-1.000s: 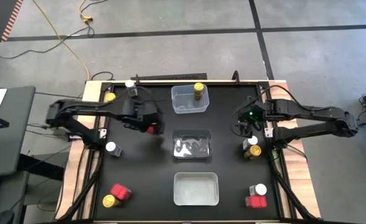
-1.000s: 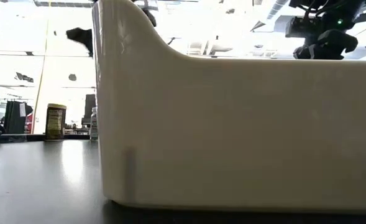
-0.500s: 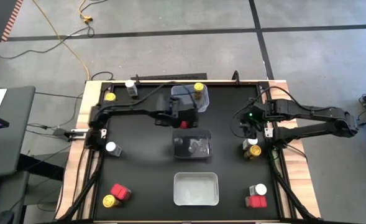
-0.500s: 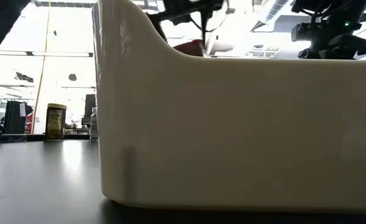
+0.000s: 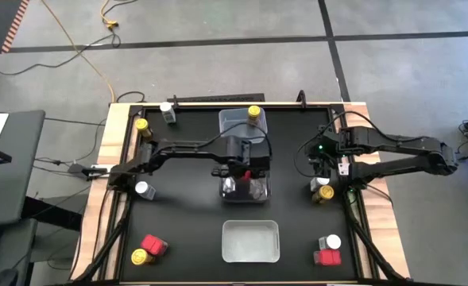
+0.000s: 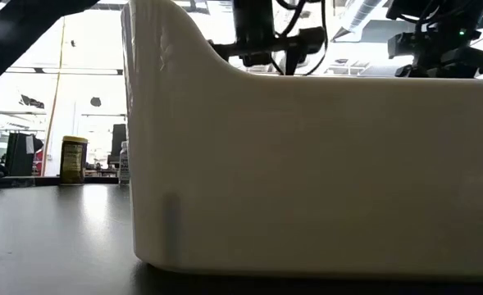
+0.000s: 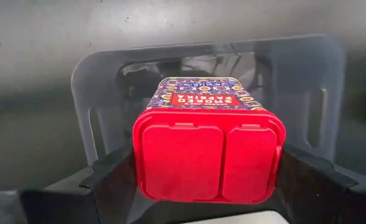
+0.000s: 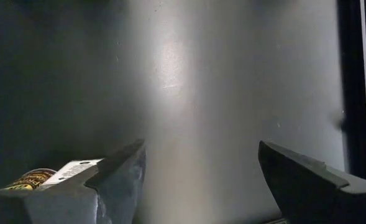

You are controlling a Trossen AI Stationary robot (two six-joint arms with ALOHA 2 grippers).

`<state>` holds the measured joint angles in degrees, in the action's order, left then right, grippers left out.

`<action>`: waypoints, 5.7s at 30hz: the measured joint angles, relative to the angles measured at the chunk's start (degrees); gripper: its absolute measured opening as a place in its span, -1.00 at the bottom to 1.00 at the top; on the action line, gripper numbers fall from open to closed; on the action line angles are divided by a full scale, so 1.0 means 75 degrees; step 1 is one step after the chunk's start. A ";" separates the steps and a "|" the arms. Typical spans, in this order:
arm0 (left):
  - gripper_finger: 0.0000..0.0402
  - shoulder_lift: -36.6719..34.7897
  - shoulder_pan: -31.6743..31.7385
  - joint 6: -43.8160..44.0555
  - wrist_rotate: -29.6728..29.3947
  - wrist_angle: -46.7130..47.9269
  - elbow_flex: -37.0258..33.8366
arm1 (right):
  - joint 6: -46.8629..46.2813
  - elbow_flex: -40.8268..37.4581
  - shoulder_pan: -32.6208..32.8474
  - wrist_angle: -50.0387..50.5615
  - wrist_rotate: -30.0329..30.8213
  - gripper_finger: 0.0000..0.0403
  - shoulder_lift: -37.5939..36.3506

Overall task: Sort spices by type
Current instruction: Put the top left red seasoning can into the black bin, then put the right yellow seasoning bottle into the transparent bin

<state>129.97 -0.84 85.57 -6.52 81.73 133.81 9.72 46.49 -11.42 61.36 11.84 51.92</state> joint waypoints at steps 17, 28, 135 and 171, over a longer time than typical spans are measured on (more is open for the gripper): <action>0.60 0.0187 0.0306 0.0064 0.0707 -0.0939 -0.1290 | 0.0119 0.0004 0.0001 0.0190 0.0000 0.67 0.0003; 0.60 0.0167 0.0561 -0.0091 0.0661 -0.0964 -0.1372 | 0.0116 0.0004 0.0003 0.0189 0.0000 0.67 0.0003; 0.84 -0.0422 -0.1660 -0.6461 -0.1100 0.0524 0.0123 | -0.4076 0.0004 0.0026 -0.0617 -0.0006 0.66 0.0001; 0.83 -1.0377 -0.1955 -0.7388 -0.1292 -0.8279 -1.2599 | -1.1930 0.3469 0.3538 0.3633 -0.0135 0.60 0.2172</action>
<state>52.14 -15.51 30.16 -16.21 19.64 39.32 -79.76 72.51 15.11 88.61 10.83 68.21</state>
